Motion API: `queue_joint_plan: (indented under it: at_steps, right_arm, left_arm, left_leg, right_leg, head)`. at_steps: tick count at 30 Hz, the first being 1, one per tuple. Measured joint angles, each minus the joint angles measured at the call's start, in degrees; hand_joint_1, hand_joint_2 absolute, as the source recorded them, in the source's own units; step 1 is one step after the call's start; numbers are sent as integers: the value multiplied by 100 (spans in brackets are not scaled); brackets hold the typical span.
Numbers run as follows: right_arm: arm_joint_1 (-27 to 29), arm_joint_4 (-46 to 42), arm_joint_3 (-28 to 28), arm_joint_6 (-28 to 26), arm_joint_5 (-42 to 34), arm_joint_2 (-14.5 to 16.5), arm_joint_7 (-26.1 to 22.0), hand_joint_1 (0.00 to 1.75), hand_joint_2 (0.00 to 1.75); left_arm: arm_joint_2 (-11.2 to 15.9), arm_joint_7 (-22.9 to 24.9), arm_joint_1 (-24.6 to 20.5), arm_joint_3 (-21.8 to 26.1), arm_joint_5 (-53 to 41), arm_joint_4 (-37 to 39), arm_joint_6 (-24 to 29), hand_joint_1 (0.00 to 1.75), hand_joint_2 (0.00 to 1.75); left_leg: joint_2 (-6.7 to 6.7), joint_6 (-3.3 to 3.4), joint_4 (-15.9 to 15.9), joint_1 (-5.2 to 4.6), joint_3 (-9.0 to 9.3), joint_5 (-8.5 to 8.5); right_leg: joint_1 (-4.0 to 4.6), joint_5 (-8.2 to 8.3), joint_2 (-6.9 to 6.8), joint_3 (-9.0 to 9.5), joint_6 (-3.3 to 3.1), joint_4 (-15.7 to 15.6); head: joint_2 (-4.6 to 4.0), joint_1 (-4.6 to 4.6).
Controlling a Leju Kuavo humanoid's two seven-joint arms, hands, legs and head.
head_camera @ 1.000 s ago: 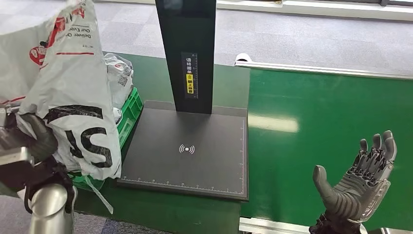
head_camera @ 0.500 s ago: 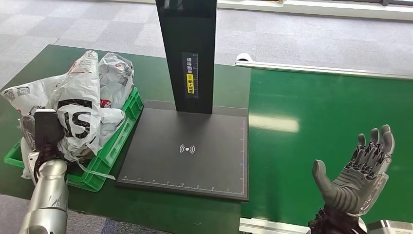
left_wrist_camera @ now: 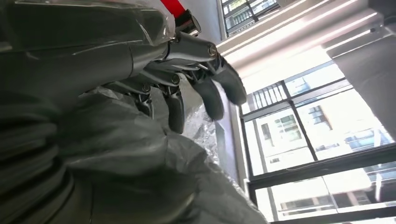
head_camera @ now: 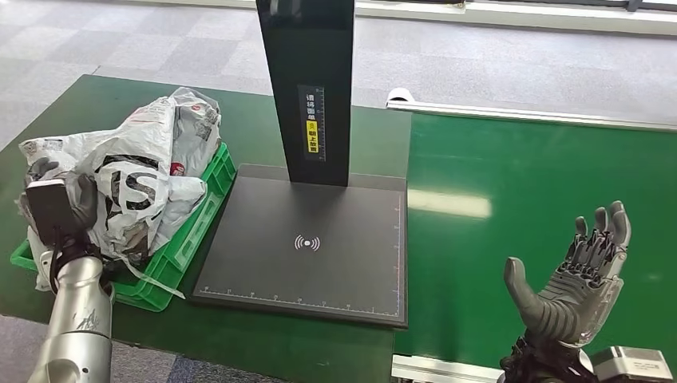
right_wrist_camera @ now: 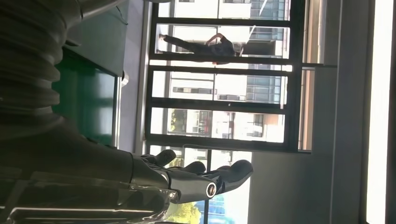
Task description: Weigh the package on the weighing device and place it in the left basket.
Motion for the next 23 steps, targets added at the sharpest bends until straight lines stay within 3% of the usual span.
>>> queue_joint_plan:
  at_steps: [7, 12, 15, 17, 20, 23]
  right_arm:
    - [-54, 109, 0, -31, -4, -1, 10, 0, 175]
    - [-63, 166, 0, -48, 6, -1, 54, 0, 175]
    - [-62, 198, -1, -77, 17, -1, 66, 0, 175]
    - [-49, 211, -3, -89, 22, -1, 75, 0, 175]
    - [-31, 243, -9, -26, -7, -1, 139, 0, 175]
    - [-28, 285, -6, 117, -3, 3, 266, 0, 175]
  left_arm:
    - [-244, -203, 348, -162, 382, -1254, 128, 0, 175]
    - [-428, -650, 708, -424, 375, -2179, 553, 0, 175]
    - [-534, -710, 1085, -861, 531, -3043, 717, 0, 175]
    - [-574, -717, 1392, -1227, 913, -3673, 519, 0, 175]
    - [-630, -723, 1934, -2036, 1183, -4585, 220, 0, 175]
    - [-663, -685, 2316, -2847, 1188, -4944, 175, 0, 175]
  left_leg:
    - [11, 0, 1, -1, -23, -4]
    - [14, -1, 1, 0, -24, -7]
    - [15, 0, 1, -1, -26, -9]
    - [17, 0, 1, -1, -26, -12]
    - [22, 3, 2, -4, -26, -18]
    - [21, 4, 1, -6, -28, -22]
  right_leg:
    - [-1, 0, 5, -24, -1, -1]
    - [0, 0, 10, -30, -1, -2]
    - [0, -1, 11, -30, 0, -2]
    - [0, -1, 13, -32, 0, -4]
    - [-3, -3, 15, -35, 2, -6]
    - [-5, -5, 14, -33, 5, -8]
  head:
    - [0, 0]
    - [0, 0]
    - [0, 1]
    - [0, 0]
    - [0, -1]
    - [0, 1]
